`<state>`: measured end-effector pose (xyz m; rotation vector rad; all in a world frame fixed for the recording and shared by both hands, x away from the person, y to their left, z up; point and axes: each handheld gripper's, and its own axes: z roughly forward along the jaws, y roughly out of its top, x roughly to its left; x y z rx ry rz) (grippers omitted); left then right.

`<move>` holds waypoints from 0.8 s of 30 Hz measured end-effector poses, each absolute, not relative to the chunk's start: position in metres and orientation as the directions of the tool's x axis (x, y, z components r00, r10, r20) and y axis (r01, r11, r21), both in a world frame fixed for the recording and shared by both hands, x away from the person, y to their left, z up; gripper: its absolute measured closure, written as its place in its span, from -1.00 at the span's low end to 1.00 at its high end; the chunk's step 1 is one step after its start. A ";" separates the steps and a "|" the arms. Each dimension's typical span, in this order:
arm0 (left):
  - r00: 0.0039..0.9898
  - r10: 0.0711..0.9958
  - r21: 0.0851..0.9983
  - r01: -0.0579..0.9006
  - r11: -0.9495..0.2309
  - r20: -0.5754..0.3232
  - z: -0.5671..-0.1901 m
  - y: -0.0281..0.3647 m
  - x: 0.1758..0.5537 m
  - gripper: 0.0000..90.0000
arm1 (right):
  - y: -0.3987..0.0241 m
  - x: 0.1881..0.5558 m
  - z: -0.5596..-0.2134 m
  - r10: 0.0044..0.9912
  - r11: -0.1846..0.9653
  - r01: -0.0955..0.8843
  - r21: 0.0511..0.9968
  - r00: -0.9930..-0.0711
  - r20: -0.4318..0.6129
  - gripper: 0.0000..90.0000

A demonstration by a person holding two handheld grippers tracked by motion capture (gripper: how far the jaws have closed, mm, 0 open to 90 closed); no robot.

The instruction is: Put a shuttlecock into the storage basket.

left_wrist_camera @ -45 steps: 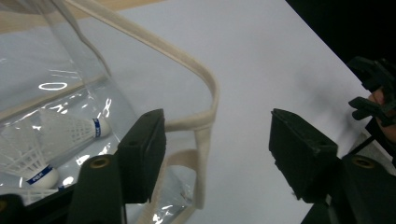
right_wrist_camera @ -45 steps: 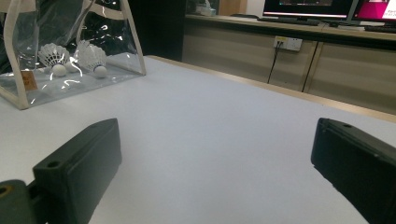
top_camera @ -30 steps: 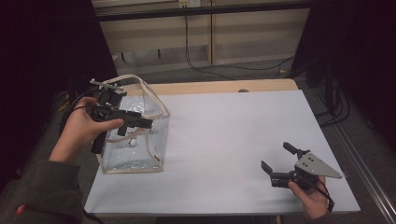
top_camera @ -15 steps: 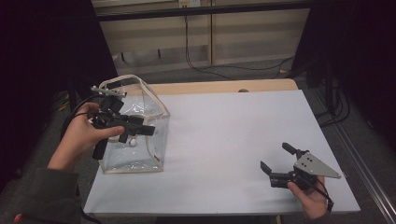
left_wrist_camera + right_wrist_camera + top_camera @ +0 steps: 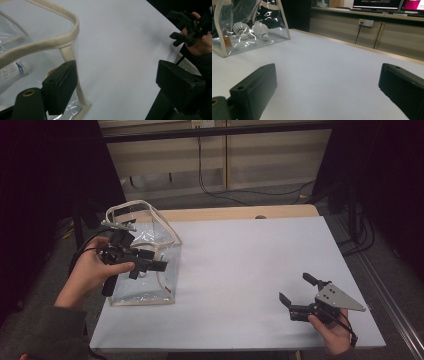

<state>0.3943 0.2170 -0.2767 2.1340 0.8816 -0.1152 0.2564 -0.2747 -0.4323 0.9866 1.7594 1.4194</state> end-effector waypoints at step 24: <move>0.784 0.531 0.662 0.587 -0.466 -0.322 -0.297 0.217 0.390 -0.84 | -0.275 0.256 -0.432 0.868 0.126 0.146 0.981 -0.495 -0.038 -0.96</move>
